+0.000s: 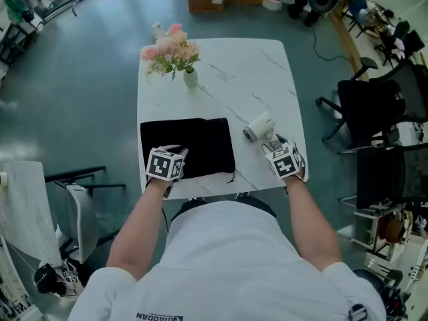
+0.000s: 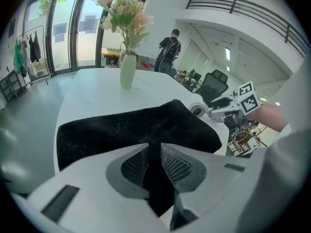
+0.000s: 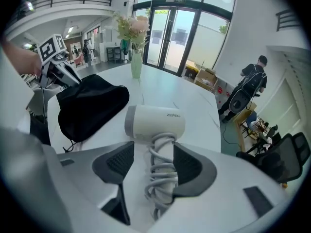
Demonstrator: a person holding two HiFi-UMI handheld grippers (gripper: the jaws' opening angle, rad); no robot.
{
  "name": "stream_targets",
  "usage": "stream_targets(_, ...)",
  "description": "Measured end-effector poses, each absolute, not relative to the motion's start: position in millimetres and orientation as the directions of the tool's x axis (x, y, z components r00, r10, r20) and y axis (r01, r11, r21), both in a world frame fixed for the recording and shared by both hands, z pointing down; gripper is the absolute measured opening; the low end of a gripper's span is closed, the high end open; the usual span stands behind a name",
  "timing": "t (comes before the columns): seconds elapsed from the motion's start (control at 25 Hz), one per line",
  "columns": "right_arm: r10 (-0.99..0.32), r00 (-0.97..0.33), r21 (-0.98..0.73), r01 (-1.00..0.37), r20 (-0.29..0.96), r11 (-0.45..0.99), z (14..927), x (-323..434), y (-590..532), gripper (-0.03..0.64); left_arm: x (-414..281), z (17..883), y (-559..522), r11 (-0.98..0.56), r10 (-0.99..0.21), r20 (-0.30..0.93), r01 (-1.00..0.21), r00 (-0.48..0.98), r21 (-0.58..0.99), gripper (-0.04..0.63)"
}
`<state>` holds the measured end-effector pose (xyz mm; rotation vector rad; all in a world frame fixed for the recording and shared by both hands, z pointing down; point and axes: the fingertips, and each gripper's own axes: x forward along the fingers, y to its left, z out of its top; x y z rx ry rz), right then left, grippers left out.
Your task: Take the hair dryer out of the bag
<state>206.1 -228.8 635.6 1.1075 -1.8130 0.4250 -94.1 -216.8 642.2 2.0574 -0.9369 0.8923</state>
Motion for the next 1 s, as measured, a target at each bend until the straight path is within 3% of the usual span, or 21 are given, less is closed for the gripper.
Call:
stream_targets(0.32,-0.613,-0.292,0.126,-0.829,0.734,0.546,586,139,-190,0.248,-102,617,-199,-0.591,-0.322,0.758,-0.746,0.567,0.307,0.089)
stream_targets(0.52,-0.638,-0.35,0.038,-0.858,0.685,0.512,577,106,-167,0.156,-107,608,-183,-0.637,-0.305,0.75,-0.711,0.587,0.297,0.089)
stream_targets(0.72,-0.619,-0.394,0.051,-0.816,0.679,0.576,570,84,-151,0.067,-102,600,-162,-0.662,-0.305,0.744,-0.694,0.594,0.283,0.087)
stream_targets(1.0,-0.578,-0.532,-0.036,-0.753,0.619,0.656,550,83,-132,0.017,-87,586,-133,-0.595,-0.382,0.707,-0.744,0.595,0.305,0.033)
